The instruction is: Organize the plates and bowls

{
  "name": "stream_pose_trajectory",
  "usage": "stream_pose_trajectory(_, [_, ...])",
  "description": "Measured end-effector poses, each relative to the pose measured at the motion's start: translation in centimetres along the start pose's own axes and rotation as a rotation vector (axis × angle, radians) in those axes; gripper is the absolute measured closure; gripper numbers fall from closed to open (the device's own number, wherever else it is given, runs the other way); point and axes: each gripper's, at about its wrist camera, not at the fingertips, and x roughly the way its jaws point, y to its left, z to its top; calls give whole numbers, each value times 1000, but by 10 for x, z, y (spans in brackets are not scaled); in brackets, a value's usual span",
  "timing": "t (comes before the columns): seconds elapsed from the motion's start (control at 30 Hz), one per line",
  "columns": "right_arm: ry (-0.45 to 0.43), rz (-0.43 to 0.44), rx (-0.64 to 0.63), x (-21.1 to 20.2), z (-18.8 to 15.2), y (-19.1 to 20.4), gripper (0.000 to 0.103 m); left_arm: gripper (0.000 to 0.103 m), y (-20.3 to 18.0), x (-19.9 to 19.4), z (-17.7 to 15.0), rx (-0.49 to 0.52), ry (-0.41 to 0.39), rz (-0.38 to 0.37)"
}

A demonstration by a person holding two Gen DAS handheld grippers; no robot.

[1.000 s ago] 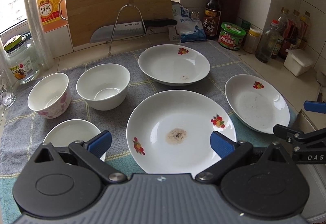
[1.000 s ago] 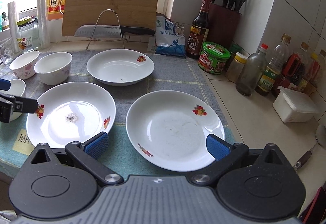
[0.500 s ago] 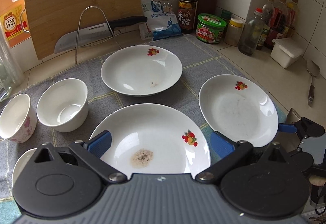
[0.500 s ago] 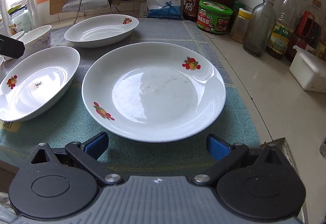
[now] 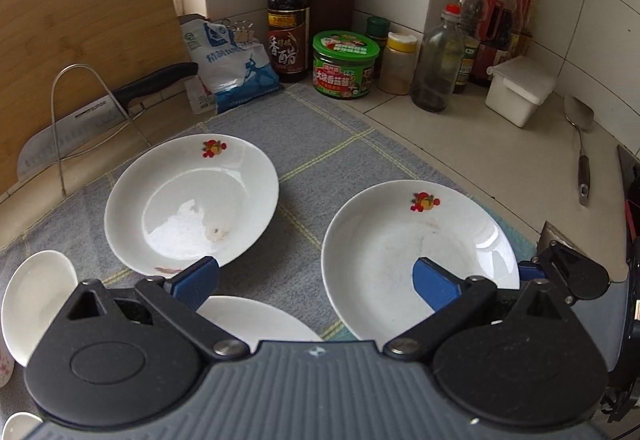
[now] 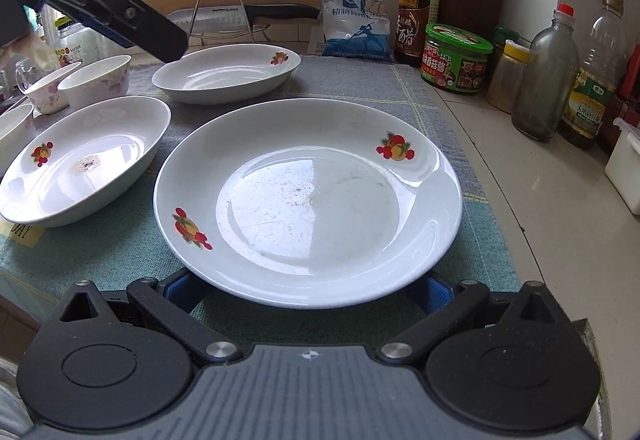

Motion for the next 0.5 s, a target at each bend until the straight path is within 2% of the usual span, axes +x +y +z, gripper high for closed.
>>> stream_pose_trajectory(0.2, [-56, 12, -12, -1, -7, -3, 0, 1, -17, 38, 18, 80, 57, -82])
stream_pose_trajectory(0.33, [-85, 22, -24, -2, -12, -5, 0, 3, -20, 66, 28, 98, 141, -150])
stream_pose_trajectory(0.5, [-114, 53, -48, -4, -17, -10, 0, 11, -23, 91, 35, 124, 234, -206])
